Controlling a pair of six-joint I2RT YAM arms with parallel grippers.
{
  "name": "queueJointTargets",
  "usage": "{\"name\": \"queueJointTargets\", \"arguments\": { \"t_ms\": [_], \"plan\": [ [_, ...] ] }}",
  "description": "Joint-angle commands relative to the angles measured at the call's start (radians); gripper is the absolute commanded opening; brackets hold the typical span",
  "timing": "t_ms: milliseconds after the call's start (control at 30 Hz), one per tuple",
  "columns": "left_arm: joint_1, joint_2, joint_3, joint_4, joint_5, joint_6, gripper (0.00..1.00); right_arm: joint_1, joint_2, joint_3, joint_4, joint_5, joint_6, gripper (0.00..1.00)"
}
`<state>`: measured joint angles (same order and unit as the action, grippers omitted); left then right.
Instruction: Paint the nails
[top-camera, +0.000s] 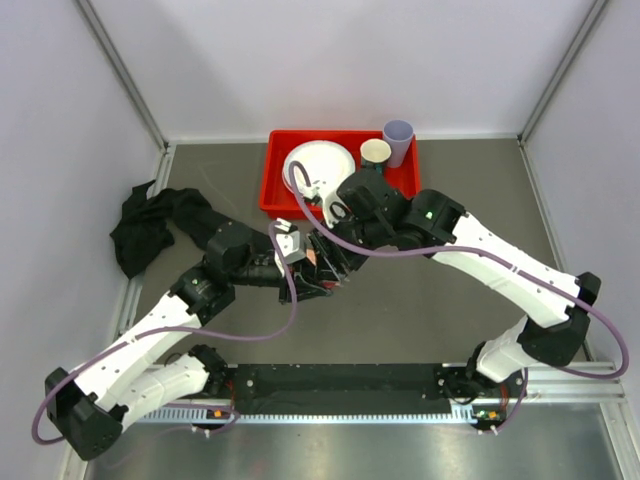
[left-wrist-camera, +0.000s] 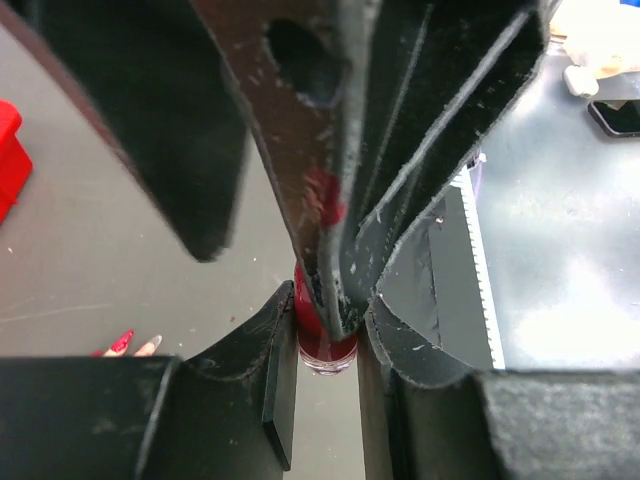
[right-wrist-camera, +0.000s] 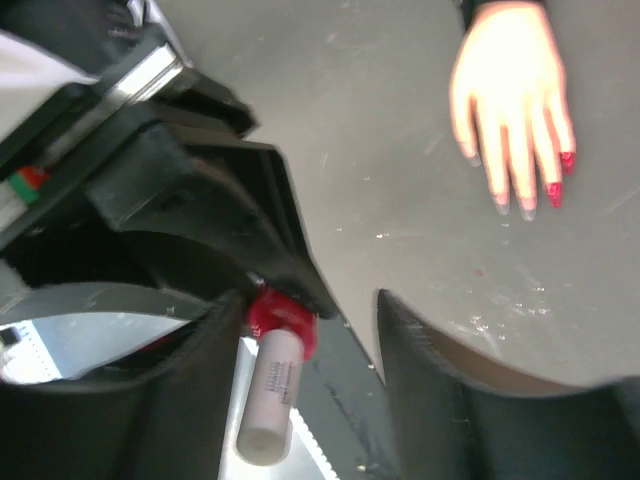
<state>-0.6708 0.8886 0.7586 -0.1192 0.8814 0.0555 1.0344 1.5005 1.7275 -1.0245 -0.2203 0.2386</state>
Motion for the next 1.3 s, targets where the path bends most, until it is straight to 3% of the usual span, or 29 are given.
{"name": "queueJointTargets", "arguments": {
  "t_ms": [0,100,267,333,433,500,667,1133,1267],
  "plan": [
    [-0.004,-0.019,0.011,0.07,0.016,0.014,0.0,0.015,-0.017,0.061,0.003,0.05,0.024,0.6],
    [-0.006,-0.022,0.007,0.069,0.014,0.014,0.0,0.015,-0.043,0.067,-0.012,0.093,0.018,0.7],
    [-0.007,-0.016,0.008,0.066,0.019,0.015,0.0,0.013,-0.109,0.086,-0.042,0.102,-0.033,0.76],
    [-0.007,-0.013,0.011,0.064,0.037,0.014,0.0,0.013,-0.131,0.086,-0.046,0.072,-0.096,0.76],
    [-0.007,-0.004,0.015,0.069,0.076,0.004,0.0,0.013,-0.186,0.034,0.003,-0.1,-0.234,0.75],
    [-0.009,-0.002,0.011,0.081,0.111,-0.009,0.0,0.013,-0.207,-0.009,0.014,-0.197,-0.339,0.72],
    [-0.015,0.001,0.008,0.089,0.149,-0.022,0.0,0.01,-0.186,-0.017,0.027,-0.183,-0.461,0.61],
    [-0.029,-0.005,0.004,0.089,0.162,-0.023,0.0,-0.019,-0.121,0.029,0.006,-0.321,-0.507,0.34],
    [-0.027,-0.004,0.002,0.09,0.16,-0.022,0.0,-0.02,-0.125,0.02,-0.002,-0.344,-0.516,0.34]
  ]
}}
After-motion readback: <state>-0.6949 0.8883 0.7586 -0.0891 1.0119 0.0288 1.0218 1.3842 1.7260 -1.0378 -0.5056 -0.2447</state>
